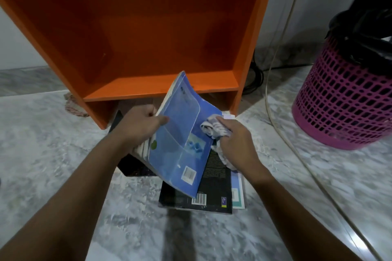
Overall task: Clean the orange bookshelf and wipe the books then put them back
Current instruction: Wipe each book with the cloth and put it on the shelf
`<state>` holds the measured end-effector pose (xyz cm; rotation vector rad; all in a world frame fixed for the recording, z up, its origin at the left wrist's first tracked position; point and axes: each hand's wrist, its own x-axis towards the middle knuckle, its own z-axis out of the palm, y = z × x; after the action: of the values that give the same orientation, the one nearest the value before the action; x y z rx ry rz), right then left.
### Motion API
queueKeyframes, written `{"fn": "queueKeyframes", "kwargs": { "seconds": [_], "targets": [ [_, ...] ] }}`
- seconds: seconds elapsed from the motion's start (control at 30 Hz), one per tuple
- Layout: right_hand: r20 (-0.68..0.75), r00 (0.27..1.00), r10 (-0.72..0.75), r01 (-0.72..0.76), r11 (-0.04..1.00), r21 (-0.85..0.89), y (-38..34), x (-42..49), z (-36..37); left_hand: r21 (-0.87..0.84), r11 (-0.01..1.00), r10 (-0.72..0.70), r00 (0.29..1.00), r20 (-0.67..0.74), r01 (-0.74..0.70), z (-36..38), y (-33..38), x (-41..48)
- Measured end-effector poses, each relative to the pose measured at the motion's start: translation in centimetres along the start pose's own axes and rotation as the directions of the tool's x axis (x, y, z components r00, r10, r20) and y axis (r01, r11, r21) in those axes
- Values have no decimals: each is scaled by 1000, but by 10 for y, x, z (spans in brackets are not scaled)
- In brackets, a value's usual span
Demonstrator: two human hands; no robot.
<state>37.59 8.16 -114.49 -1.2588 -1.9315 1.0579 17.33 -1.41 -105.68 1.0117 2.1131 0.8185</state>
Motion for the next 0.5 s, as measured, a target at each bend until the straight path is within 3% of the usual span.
{"fn": "queueKeyframes", "kwargs": {
  "seconds": [0.07, 0.17, 0.3, 0.5],
  "targets": [
    [-102, 992, -75, 78, 997, 22, -12, 4, -12, 221, 965, 153, 988, -20, -145, -7, 28, -5],
    [-231, 966, -113, 149, 978, 147, -36, 8, -33, 422, 861, 320, 948, -10, -286, 0, 59, -17],
    [-319, 943, -93, 191, 937, 292, -56, 14, -60, 594, 744, 362, 932, 27, -306, 51, 78, -36],
    [-186, 982, -11, 47, 981, 188, -28, 23, -64, 609, 696, 278, 925, 260, -380, 146, 47, -56]
  ]
}}
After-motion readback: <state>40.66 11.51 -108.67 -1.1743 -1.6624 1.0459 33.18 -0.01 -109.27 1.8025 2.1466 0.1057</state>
